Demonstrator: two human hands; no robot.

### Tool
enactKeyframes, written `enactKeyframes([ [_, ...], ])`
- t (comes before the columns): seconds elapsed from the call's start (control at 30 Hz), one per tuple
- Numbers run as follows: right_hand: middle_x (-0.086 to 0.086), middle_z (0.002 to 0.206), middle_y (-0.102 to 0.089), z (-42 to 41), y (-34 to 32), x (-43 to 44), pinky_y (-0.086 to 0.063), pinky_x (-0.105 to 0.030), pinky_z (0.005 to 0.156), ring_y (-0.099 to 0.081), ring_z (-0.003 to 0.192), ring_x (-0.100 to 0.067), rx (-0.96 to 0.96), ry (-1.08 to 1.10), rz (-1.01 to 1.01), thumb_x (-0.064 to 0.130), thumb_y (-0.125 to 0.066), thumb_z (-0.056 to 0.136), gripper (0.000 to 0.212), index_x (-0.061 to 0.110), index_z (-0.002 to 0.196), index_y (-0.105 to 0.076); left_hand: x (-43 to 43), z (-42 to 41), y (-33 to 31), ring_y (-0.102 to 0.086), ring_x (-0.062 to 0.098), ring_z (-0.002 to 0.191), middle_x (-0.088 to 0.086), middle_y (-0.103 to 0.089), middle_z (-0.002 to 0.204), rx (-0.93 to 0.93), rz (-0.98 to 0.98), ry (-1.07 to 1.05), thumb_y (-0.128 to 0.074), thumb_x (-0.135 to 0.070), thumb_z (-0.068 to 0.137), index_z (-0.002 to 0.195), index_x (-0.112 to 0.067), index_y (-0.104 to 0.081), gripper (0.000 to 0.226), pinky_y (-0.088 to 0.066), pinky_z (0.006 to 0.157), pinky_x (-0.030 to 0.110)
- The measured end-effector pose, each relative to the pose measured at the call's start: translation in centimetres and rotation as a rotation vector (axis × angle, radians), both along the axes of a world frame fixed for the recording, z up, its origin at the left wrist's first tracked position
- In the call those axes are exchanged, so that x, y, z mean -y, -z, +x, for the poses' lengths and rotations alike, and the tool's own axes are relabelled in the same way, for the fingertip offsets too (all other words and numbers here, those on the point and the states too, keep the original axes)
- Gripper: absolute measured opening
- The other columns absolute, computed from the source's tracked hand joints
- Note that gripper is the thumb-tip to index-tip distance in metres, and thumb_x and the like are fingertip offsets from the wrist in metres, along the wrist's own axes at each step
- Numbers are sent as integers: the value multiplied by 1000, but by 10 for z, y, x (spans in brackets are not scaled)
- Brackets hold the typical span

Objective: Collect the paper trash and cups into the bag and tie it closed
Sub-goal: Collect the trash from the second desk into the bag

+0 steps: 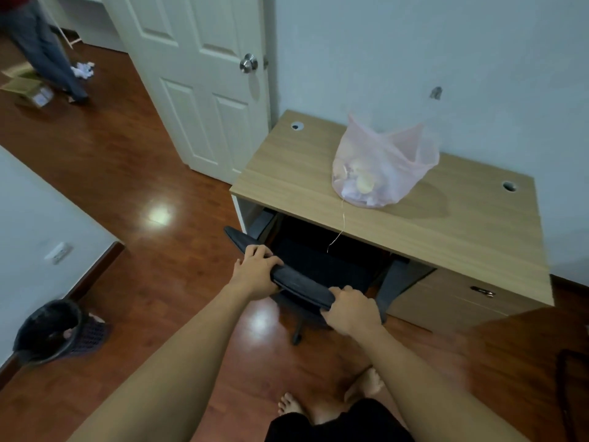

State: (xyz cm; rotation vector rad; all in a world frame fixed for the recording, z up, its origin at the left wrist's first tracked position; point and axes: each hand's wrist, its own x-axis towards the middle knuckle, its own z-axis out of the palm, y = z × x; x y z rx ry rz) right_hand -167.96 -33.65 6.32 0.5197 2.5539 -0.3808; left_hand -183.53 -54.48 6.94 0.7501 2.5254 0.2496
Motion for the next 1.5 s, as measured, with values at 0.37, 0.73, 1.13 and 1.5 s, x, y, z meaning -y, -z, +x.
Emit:
enactKeyframes([
  [0.37, 2, 153, -55, 24, -21, -113, -42, -52, 115, -47, 146, -26, -68, 99, 68, 97, -34, 90, 96, 34, 160, -51, -71, -17, -9, -18, 29, 155, -1, -31, 159, 4, -53, -23, -73, -41, 95, 149, -37, -55, 57, -48, 114, 59],
  [0.73, 4, 154, -56, 8, 0, -168, -48, -49, 112, -51, 143, -24, -129, -43, -72, 85, -25, 103, 81, 39, 167, -43, -124, -65, -26, -11, 25, 162, 0, -29, 164, -3, -197, -102, -71, -21, 97, 153, -39, -53, 61, -37, 115, 61],
  [1.13, 1, 147, -56, -17, 16, -257, -52, -53, 107, -54, 139, -26, -162, -97, -97, 89, -22, 98, 84, 38, 162, -44, -195, -54, -30, -12, 27, 160, 1, -33, 162, -20, -213, -242, -75, -30, 98, 153, -33, -54, 59, -41, 110, 63],
  [1.5, 5, 143, -51, -19, 17, -307, -49, -51, 110, -56, 132, -23, -135, -75, -365, 107, -27, 81, 102, 41, 157, -50, -219, -44, -40, -8, 30, 164, 1, -26, 169, 46, -384, -180, -73, -42, 101, 164, -35, -38, 72, -40, 121, 61],
])
